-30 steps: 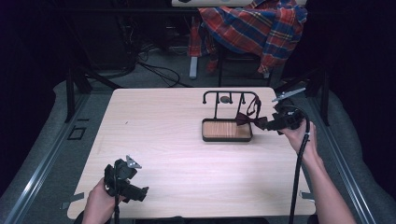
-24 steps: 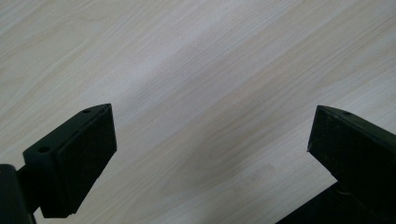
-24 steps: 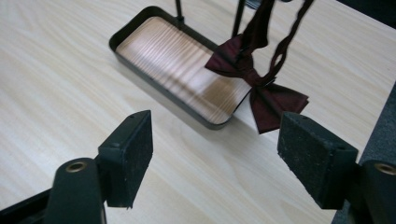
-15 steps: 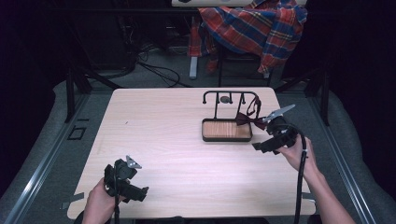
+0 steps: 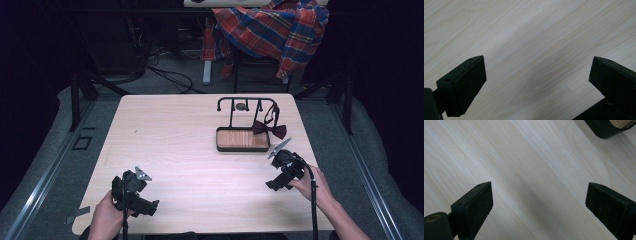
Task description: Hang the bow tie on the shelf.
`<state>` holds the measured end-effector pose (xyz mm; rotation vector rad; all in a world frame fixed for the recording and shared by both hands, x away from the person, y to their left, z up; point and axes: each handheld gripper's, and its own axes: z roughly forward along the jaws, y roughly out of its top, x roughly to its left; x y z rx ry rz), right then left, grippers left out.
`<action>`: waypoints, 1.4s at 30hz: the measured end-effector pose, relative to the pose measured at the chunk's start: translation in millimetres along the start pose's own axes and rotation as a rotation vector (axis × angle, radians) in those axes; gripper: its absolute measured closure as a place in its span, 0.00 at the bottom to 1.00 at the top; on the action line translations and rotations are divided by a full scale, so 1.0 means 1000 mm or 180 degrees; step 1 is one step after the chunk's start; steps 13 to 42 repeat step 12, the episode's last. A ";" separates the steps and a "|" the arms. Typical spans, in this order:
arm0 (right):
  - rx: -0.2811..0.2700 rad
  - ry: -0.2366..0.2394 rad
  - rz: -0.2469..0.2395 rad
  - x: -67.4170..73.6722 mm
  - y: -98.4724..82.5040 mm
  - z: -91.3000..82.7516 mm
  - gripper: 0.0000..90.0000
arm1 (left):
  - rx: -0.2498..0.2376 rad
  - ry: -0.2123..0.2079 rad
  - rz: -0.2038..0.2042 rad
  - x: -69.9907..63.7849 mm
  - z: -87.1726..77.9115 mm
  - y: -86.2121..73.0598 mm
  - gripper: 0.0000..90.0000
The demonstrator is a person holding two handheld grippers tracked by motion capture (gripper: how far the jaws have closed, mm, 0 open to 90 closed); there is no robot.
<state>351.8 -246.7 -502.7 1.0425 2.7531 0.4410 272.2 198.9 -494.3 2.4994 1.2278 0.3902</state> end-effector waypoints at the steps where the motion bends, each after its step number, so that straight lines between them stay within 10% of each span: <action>1: 0.0002 0.0007 -0.0009 0.000 0.000 0.001 0.09 | 0.0000 0.0003 0.0006 0.000 0.000 0.000 0.01; 12: 0.0026 -0.0213 -0.0026 -0.006 -0.002 -0.003 0.32 | 0.0007 -0.0002 0.0008 -0.001 0.000 0.001 0.01; 42: 0.0026 -0.0213 -0.0026 -0.006 -0.002 -0.003 0.32 | 0.0007 -0.0002 0.0008 -0.001 0.000 0.001 0.01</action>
